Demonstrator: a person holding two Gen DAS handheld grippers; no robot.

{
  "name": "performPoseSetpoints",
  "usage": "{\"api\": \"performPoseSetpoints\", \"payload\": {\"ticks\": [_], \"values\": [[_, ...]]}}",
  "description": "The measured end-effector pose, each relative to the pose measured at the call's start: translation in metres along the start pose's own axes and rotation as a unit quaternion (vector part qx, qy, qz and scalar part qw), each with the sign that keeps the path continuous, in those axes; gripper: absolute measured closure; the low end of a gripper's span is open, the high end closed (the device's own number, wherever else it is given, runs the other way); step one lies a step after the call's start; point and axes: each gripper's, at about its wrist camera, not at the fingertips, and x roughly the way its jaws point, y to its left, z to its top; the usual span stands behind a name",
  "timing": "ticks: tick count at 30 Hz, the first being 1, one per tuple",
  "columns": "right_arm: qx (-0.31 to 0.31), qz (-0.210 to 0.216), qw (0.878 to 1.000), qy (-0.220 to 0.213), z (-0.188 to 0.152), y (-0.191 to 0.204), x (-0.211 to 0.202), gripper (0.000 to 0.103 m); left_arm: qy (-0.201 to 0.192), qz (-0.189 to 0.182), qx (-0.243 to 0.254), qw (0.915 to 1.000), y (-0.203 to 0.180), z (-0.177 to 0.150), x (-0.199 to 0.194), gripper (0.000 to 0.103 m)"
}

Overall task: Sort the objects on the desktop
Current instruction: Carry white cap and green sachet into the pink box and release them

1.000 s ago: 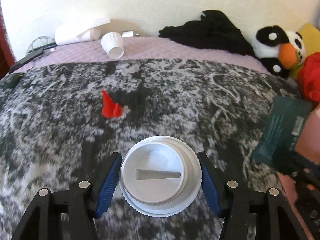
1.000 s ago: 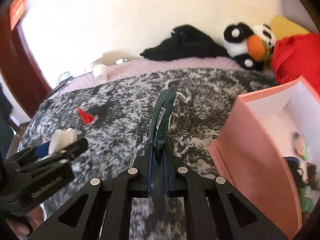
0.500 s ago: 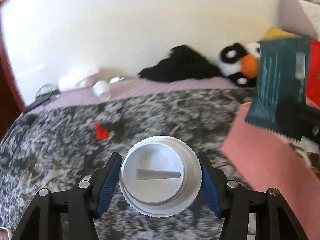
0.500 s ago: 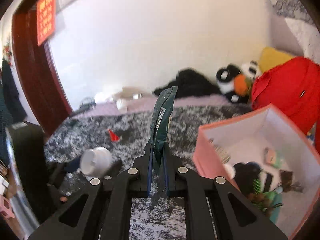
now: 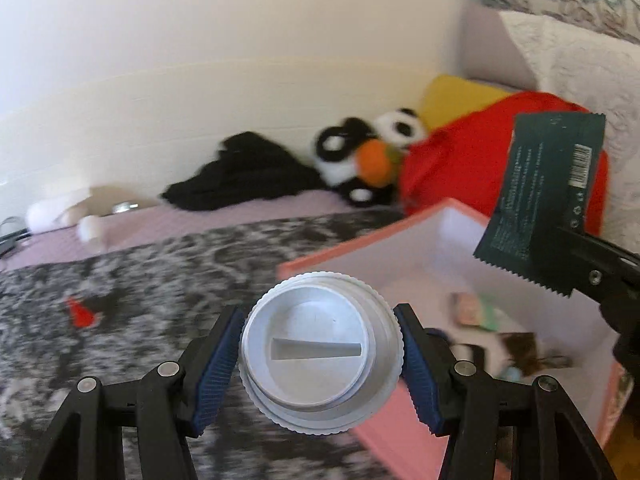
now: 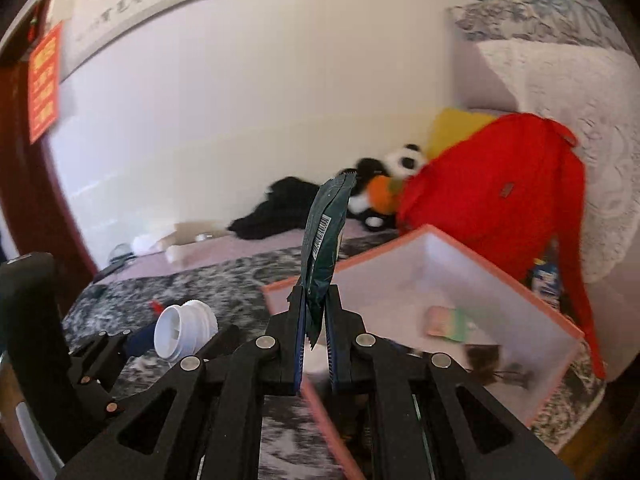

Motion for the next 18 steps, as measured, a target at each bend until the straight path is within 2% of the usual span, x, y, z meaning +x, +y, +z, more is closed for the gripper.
{"api": "performPoseSetpoints", "payload": {"ticks": [9,11,12,13,14,15,17,18], "values": [[0.050,-0.055,0.997,0.031,-0.012,-0.080,0.012,0.092,0.020,-0.041,0.059,0.9972,-0.079,-0.013,0.020,0.039],[0.064,-0.061,0.995,0.048,-0.017,-0.092,0.017,0.081,0.029,-0.047,0.065,0.9963,-0.088,-0.016,0.024,0.038],[0.071,-0.064,0.994,0.049,-0.018,-0.097,0.019,0.071,0.033,-0.051,0.066,0.9960,-0.090,-0.017,0.026,0.038],[0.077,-0.066,0.994,0.051,-0.019,-0.102,0.020,0.042,0.035,-0.050,0.068,0.9958,-0.092,-0.018,0.028,0.038],[0.084,-0.068,0.993,0.052,-0.020,-0.107,0.021,0.023,0.036,-0.045,0.071,0.9958,-0.093,-0.019,0.029,0.031],[0.090,-0.071,0.992,0.054,-0.021,-0.112,0.022,0.020,0.037,-0.040,0.074,0.9958,-0.095,-0.019,0.031,0.018],[0.102,-0.072,0.991,0.055,-0.022,-0.119,0.024,0.020,0.032,-0.027,0.073,0.9964,-0.095,-0.020,0.031,0.010],[0.105,-0.069,0.991,0.053,-0.021,-0.120,0.024,0.020,0.031,-0.023,0.071,0.9967,-0.094,-0.020,0.032,0.010]]}}
